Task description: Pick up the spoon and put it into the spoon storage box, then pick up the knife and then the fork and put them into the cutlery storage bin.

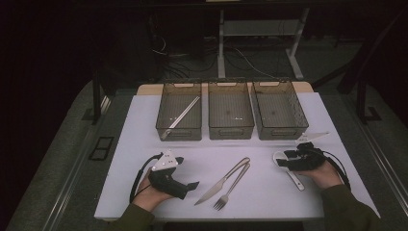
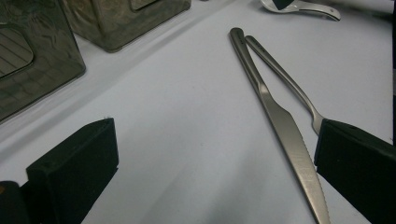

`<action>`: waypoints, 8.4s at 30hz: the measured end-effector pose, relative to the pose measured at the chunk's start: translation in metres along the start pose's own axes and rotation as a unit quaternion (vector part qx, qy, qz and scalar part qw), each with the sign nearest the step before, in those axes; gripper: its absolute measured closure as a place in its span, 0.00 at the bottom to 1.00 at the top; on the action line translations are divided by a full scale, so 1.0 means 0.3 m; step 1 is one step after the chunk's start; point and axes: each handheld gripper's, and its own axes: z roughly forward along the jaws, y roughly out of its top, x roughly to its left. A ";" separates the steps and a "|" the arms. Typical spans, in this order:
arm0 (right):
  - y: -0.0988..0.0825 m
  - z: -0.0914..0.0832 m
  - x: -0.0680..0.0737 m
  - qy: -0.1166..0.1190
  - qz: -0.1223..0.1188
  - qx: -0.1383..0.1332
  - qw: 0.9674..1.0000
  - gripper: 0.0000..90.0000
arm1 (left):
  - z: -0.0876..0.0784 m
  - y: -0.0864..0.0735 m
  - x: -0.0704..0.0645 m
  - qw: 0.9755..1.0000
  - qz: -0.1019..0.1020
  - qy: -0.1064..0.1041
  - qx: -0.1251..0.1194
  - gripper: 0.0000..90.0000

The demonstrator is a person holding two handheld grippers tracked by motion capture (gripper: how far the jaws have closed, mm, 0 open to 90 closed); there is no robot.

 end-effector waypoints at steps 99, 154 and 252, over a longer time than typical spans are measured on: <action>0.259 -0.073 0.100 0.039 -0.030 -0.078 0.996 0.87 | 0.002 -0.001 -0.004 1.000 0.005 -0.018 -0.012 0.00; 0.731 0.238 0.098 0.008 -0.046 -0.051 0.998 0.87 | 0.009 0.006 -0.016 0.999 0.003 -0.036 -0.025 0.00; 0.043 -0.099 0.145 0.049 -0.022 -0.142 0.988 0.30 | -0.004 0.006 -0.009 1.000 -0.002 -0.022 -0.022 0.00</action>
